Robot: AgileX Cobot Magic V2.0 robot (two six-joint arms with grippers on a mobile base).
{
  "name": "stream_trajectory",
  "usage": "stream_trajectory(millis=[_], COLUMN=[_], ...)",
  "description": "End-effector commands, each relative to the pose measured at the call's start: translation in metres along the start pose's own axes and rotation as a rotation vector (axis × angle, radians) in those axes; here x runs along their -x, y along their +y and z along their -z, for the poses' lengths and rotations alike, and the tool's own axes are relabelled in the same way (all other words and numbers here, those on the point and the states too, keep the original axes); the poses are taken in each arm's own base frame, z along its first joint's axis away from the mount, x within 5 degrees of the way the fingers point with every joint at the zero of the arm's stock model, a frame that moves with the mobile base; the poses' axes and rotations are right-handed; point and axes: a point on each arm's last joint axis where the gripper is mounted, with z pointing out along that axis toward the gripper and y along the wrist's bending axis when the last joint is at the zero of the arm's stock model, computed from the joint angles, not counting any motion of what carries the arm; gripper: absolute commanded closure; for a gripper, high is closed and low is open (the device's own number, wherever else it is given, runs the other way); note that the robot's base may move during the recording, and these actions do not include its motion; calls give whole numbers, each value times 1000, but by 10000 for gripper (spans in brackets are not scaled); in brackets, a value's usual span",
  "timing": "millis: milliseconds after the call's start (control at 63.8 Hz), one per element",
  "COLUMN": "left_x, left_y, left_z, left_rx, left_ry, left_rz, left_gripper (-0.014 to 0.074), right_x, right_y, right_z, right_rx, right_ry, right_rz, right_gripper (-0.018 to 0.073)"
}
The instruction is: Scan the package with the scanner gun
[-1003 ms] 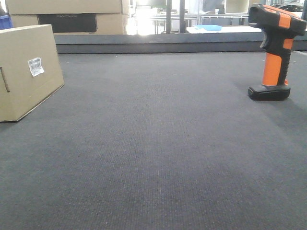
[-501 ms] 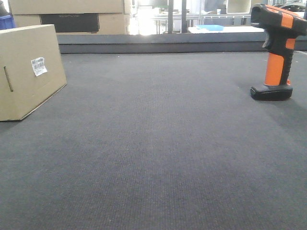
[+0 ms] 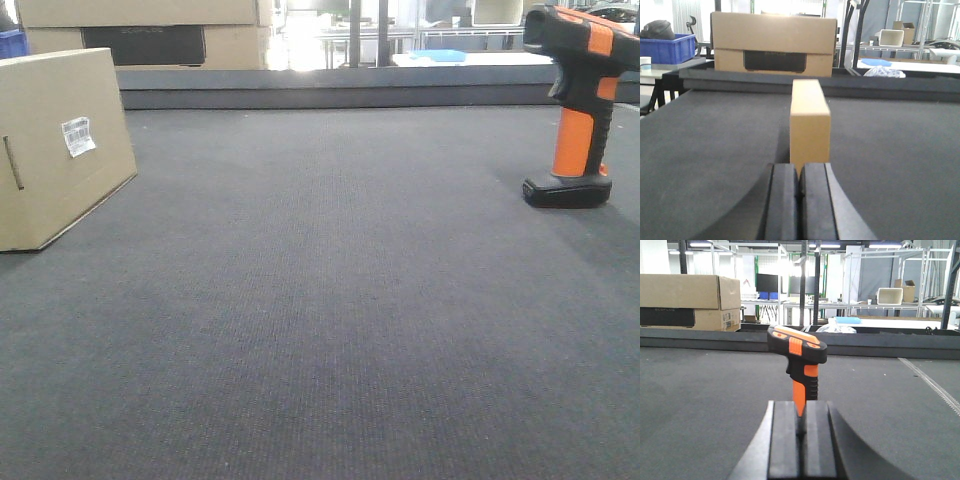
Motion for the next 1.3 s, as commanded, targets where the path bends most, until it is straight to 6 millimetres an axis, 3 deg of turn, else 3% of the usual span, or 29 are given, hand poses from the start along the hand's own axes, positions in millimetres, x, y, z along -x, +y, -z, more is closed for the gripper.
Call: stream_trajectory(millis=[0, 188, 439, 721, 1003, 1097, 1285], left_x=[26, 74, 114, 124, 124, 119, 103], left_y=[-1, -2, -3, -4, -8, -8, -7], left_z=[0, -25, -102, -201, -277, -295, -314], left_rx=[-6, -6, -5, -8, -31, -31, -27], left_ry=[1, 86, 365, 602, 832, 851, 887], left_rz=[10, 10, 10, 24, 62, 62, 59], left_gripper=[708, 708, 708, 708, 702, 594, 150], right_x=[4, 3, 2, 1, 1, 1, 0], right_y=[0, 0, 0, 0, 0, 0, 0], right_z=[0, 0, 0, 0, 0, 0, 0], right_rx=[0, 1, 1, 2, 2, 2, 2], right_ry=[-40, -37, -21, -11, -9, -9, -3], right_rz=[-8, -8, -8, -8, -8, -8, -8], right_gripper=[721, 721, 721, 721, 721, 721, 721])
